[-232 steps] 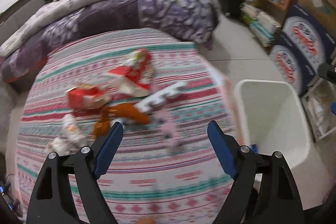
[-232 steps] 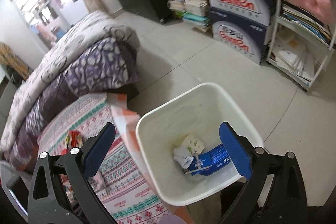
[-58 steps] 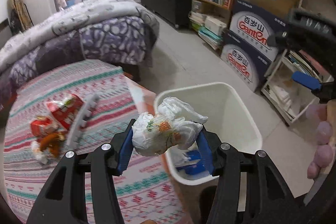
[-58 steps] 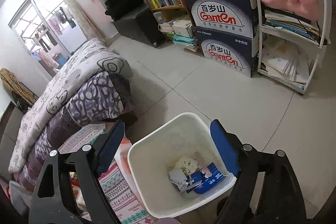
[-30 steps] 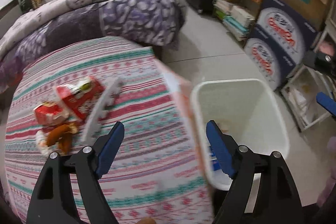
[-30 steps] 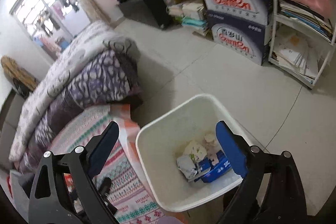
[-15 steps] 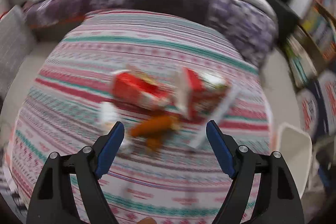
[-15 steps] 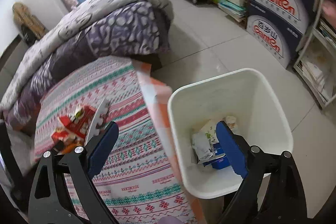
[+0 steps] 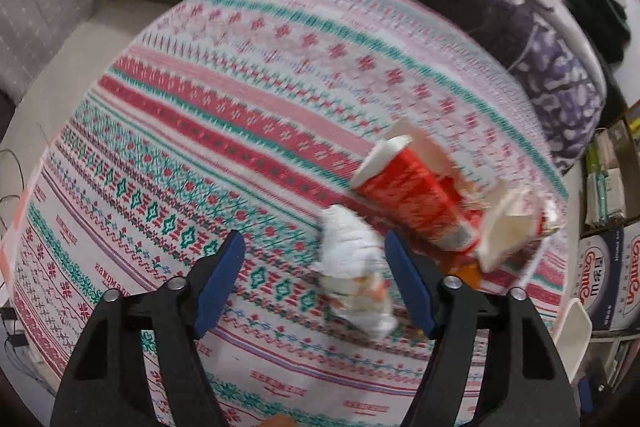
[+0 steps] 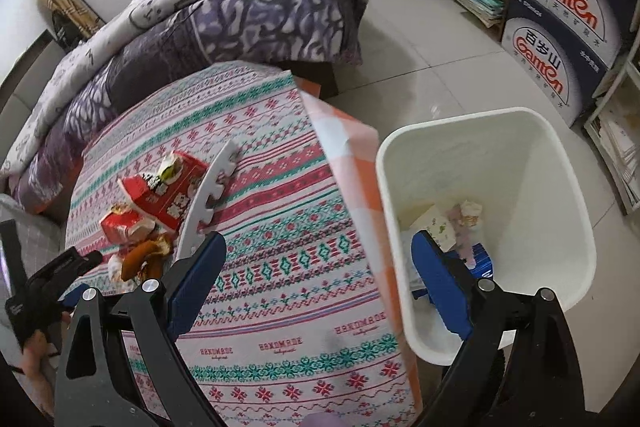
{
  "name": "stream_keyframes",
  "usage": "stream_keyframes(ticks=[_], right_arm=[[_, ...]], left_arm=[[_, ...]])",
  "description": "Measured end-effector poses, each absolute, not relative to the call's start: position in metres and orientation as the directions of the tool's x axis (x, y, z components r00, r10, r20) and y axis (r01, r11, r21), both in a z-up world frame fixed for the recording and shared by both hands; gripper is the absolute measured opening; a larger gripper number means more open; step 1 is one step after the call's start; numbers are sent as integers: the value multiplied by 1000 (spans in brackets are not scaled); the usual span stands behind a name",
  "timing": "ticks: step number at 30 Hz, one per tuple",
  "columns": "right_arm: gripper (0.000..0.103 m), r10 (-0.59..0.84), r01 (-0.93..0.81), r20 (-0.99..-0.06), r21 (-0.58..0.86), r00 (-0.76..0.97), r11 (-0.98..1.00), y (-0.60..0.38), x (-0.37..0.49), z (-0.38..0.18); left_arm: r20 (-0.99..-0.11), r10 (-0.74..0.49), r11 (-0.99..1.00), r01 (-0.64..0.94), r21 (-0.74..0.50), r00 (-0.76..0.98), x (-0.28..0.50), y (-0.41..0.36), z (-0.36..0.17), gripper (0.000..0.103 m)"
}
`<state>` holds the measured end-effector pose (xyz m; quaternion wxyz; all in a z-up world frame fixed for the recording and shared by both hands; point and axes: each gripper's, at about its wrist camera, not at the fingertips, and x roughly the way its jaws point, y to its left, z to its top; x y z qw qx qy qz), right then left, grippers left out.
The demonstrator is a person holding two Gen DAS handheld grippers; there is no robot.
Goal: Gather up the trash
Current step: 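Grasp the second rolled white diaper with the left tool while the right tool grasps the orange bread stick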
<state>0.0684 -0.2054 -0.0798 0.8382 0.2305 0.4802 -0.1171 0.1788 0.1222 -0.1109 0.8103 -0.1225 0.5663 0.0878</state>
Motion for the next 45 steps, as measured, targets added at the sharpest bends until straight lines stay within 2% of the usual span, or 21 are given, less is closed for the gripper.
stream_keyframes(ticks=[15, 17, 18, 19, 24, 30, 36, 42, 44, 45], right_arm=[[90, 68, 410, -879, 287, 471, 866, -185, 83, -94], [90, 78, 409, -881, 293, 466, 864, -182, 85, -96], [90, 84, 407, -882, 297, 464, 864, -181, 86, -97], [90, 94, 403, -882, 303, 462, 864, -178, 87, -98], [90, 145, 367, -878, 334, 456, 868, -164, 92, -101], [87, 273, 325, -873, 416, 403, 849, -123, 107, -109], [80, 283, 306, -874, 415, 395, 857, -61, 131, -115], [75, 278, 338, -881, 414, 384, 846, -36, 158, -124], [71, 278, 349, -885, 412, 374, 842, -34, 165, -129], [65, 277, 352, -888, 408, 368, 842, -33, 167, -131]], left_arm=[[-957, -67, 965, -225, -134, 281, 187, 94, -137, 66], [-965, -37, 972, -213, -95, 260, 187, 89, -143, 57], [-963, -16, 975, -207, -74, 268, 186, 87, -143, 46], [-960, -14, 978, -198, -72, 279, 186, 87, -141, 39], [-938, -10, 970, -224, -93, 347, 180, 103, -116, 39], [-852, -3, 974, -191, -120, 524, 156, 125, -42, 39], [-730, 86, 989, -145, -18, 678, 134, 139, 19, 39], [-715, 98, 989, -148, -7, 692, 130, 161, 27, 39], [-727, 89, 988, -155, -24, 681, 131, 170, 23, 39], [-737, 82, 986, -161, -37, 671, 132, 175, 21, 39]])
